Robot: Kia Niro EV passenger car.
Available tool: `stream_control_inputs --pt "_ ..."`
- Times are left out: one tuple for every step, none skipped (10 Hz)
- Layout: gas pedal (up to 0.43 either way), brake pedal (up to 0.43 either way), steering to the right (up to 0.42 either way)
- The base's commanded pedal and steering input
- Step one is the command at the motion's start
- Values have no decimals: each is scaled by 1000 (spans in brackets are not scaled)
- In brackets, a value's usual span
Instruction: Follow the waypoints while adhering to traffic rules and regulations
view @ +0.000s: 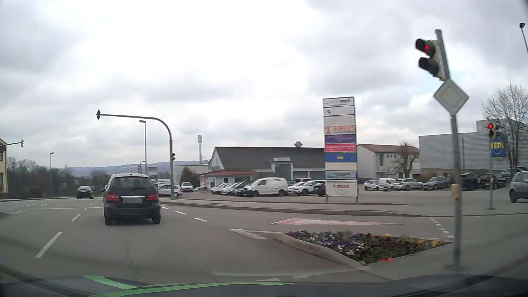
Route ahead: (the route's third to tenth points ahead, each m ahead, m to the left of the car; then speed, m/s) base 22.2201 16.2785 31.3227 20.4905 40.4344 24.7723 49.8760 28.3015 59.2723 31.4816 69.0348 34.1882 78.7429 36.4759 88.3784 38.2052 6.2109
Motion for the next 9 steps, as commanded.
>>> stream_control_inputs --pt "98 0 -339" --pt "118 0 -321" --pt "118 0 -302" --pt "130 0 -283" --pt "138 0 -261" --pt "157 0 -243" --pt "177 0 -215" --pt "177 0 -193" --pt "177 0 -181"
